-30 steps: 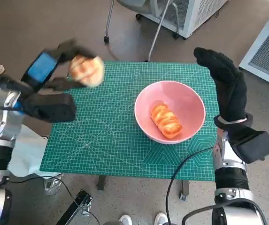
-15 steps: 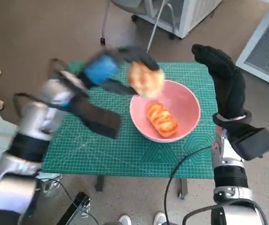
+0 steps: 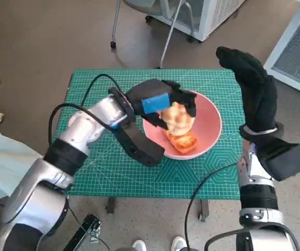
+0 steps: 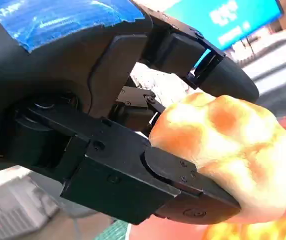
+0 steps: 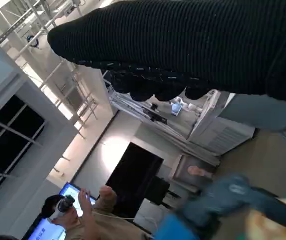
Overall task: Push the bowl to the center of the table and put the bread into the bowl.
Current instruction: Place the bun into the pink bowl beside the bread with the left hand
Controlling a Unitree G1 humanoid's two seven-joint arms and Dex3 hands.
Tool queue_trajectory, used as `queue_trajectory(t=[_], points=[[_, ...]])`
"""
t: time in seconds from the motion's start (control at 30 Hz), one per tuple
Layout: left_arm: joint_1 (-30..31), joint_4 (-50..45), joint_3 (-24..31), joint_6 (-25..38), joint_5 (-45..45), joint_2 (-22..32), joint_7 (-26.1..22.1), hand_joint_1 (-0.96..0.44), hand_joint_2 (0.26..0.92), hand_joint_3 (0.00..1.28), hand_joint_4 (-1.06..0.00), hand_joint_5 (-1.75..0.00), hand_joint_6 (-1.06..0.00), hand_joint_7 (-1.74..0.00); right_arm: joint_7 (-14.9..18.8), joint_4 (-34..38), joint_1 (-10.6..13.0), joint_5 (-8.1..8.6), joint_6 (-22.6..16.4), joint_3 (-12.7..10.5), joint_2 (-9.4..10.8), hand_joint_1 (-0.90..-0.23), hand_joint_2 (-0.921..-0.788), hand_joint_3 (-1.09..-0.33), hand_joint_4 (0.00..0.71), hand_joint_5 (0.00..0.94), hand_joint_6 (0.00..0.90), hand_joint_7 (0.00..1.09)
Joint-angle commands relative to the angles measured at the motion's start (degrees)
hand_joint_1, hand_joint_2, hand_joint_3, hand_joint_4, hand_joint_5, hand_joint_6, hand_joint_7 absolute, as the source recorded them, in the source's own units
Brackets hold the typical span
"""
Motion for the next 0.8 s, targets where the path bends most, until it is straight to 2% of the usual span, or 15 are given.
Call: queue_trajectory(t=[0.03, 0.17, 0.2, 0.23, 0.27, 0.3, 0.33, 0.37, 0.43, 0.53, 0.63, 0.8], points=[[-2.03, 3.66, -2.19, 0.23, 1.72, -1.07, 3.57, 0.00, 0.902, 0.11, -0.65, -1.15, -0.65, -1.20, 0.27, 0.04, 1.94, 0.54, 0.16, -0.30, -0.34, -0.569, -0.921, -0.753, 0.341, 0.002, -0.001, 0.77], [-1.78, 5.46, -2.16, -0.16, 0.09, -1.79, 1.79, 0.00, 0.916, 0.10, -0.62, -1.15, -0.65, -1.23, -0.14, 0.17, 2.05, 0.21, -0.16, -0.52, -0.57, -0.577, -0.921, -0.752, 0.340, 0.002, -0.001, 0.77], [-1.64, 5.62, -2.00, -0.17, -0.50, -1.93, 0.81, 0.07, 0.918, 0.13, -0.59, -1.21, -0.60, -1.13, -0.19, 0.21, 2.06, 0.18, -0.22, -0.56, -0.60, -0.582, -0.921, -0.750, 0.340, 0.002, -0.001, 0.77], [-1.28, 5.48, -1.59, -0.24, -1.56, -1.92, -1.54, 0.17, 0.919, 0.19, -0.53, -1.30, -0.56, -0.90, -0.31, 0.22, 2.07, 0.09, -0.28, -0.59, -0.59, -0.586, -0.921, -0.749, 0.341, 0.002, -0.001, 0.77], [-1.03, 5.37, -1.29, -0.30, -2.28, -1.91, -3.20, 0.18, 0.919, 0.20, -0.39, -0.95, -0.46, -0.65, -0.39, 0.23, 2.08, 0.03, -0.33, -0.61, -0.58, -0.589, -0.921, -0.747, 0.341, 0.002, -0.001, 0.77], [-0.79, 5.00, -1.00, -0.30, -3.15, -1.82, -5.65, 0.19, 0.919, 0.21, -0.36, -0.78, -0.43, -0.55, -0.50, 0.17, 2.11, -0.06, -0.33, -0.63, -0.59, -0.590, -0.921, -0.746, 0.341, 0.002, -0.001, 0.77], [-0.62, 4.66, -0.83, -0.27, -3.78, -1.74, -7.38, 0.20, 0.920, 0.23, -0.26, -0.50, -0.35, -0.38, -0.58, 0.13, 2.13, -0.13, -0.32, -0.64, -0.60, -0.592, -0.921, -0.745, 0.341, 0.002, -0.001, 0.77], [-0.50, 4.16, -0.61, -0.15, -4.64, -1.71, -9.81, 0.21, 0.920, 0.25, -0.20, -0.32, -0.30, -0.28, -0.63, 0.06, 2.17, -0.18, -0.30, -0.66, -0.63, -0.593, -0.921, -0.744, 0.341, 0.002, -0.001, 0.77], [-0.32, 2.98, -0.26, 0.14, -6.08, -1.53, -13.66, 0.21, 0.921, 0.29, -0.10, -0.16, -0.23, -0.17, -0.73, 0.00, 2.20, -0.27, -0.28, -0.68, -0.68, -0.592, -0.921, -0.744, 0.342, 0.002, -0.001, 0.77], [0.14, 0.82, 0.32, 0.58, -7.59, -1.08, -17.39, 0.20, 0.921, 0.35, -0.03, -0.05, -0.18, -0.10, -0.94, -0.14, 2.21, -0.45, -0.13, -0.66, -0.78, -0.588, -0.921, -0.743, 0.342, 0.002, -0.001, 0.77], [0.80, -0.80, 1.15, 0.40, -8.76, -0.58, -18.29, 0.18, 0.921, 0.37, -0.01, -0.02, -0.17, -0.07, -1.01, -0.14, 2.15, -0.43, 0.05, -0.64, -0.85, -0.585, -0.921, -0.744, 0.342, 0.003, -0.001, 0.77], [2.86, -3.09, 4.99, -0.25, -14.39, -0.21, -20.78, 0.10, 0.921, 0.29, 0.00, 0.00, -0.18, -0.06, -0.72, -0.30, 1.97, 0.13, 0.45, -0.64, -0.72, -0.594, -0.921, -0.740, 0.342, 0.002, -0.001, 0.78]])
